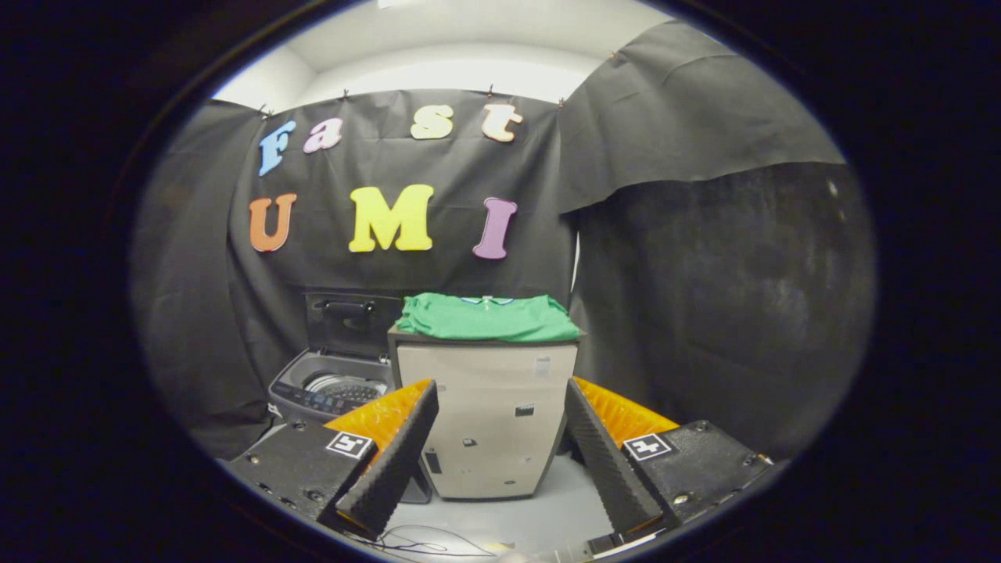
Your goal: Put the clothes into the washing machine and then close the washing machine lid.
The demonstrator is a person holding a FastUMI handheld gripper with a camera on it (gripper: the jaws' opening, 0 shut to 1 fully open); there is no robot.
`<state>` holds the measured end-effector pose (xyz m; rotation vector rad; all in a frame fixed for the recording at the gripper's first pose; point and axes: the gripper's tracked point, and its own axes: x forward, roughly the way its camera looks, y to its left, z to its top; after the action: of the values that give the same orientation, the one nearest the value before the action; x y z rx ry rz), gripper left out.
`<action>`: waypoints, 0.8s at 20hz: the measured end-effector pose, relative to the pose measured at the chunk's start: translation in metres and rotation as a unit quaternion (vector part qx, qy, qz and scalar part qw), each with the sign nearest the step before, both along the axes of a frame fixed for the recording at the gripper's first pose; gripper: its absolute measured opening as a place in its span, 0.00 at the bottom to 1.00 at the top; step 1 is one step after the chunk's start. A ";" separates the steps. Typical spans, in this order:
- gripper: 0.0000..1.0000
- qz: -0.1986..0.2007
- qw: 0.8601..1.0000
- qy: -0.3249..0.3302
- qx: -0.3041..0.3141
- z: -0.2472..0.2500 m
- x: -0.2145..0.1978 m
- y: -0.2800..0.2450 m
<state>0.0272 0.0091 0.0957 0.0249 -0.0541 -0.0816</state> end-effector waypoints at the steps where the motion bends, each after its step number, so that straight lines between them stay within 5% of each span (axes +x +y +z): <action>1: 1.00 -0.003 1.000 -0.002 0.002 0.010 0.004 -0.002; 16: 1.00 0.025 0.999 0.000 0.032 0.168 0.186 -0.002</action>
<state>0.2135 0.0070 0.2636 0.0899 -0.0498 -0.0342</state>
